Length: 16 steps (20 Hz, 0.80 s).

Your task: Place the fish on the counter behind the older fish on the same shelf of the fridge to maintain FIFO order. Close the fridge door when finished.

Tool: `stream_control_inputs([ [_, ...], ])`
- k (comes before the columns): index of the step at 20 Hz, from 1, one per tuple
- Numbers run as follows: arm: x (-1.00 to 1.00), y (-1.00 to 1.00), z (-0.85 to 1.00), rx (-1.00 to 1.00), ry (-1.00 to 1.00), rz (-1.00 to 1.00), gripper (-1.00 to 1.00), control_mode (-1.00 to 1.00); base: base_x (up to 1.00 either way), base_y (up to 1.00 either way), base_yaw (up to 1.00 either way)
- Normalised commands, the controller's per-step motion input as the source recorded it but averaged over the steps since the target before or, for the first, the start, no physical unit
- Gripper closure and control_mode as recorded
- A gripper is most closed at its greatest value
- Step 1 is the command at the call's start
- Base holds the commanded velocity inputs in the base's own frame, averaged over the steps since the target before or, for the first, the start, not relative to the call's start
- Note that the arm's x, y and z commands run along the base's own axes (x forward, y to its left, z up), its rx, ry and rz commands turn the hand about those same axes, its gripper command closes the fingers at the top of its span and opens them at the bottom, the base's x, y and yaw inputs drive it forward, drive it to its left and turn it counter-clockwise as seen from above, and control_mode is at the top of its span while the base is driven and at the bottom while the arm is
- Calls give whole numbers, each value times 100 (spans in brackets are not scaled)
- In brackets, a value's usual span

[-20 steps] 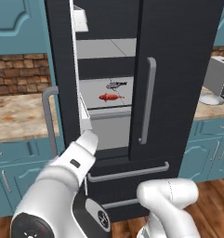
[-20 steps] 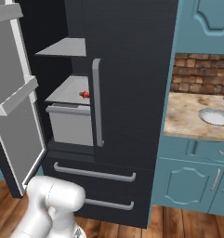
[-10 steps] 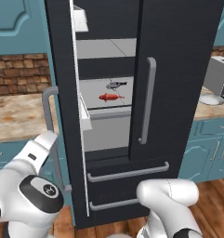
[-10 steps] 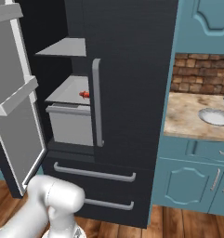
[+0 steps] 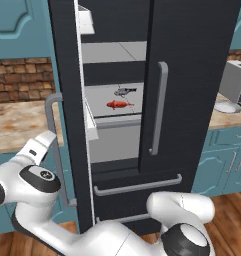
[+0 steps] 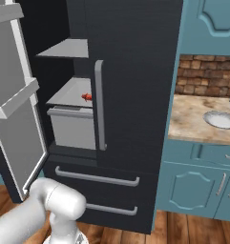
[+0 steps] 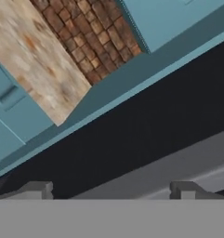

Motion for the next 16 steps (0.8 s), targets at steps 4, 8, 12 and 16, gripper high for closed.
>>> stream_control_inputs([
  [4,60,-10,-8,0,3,-2,-100,-100,0,0,0],
  [8,25,-52,0,0,0,-3,-100,-100,0,0,0],
  [12,43,-83,0,0,0,-1,-100,-100,0,0,0],
  [16,42,-100,0,0,0,0,-100,-100,0,0,0],
])
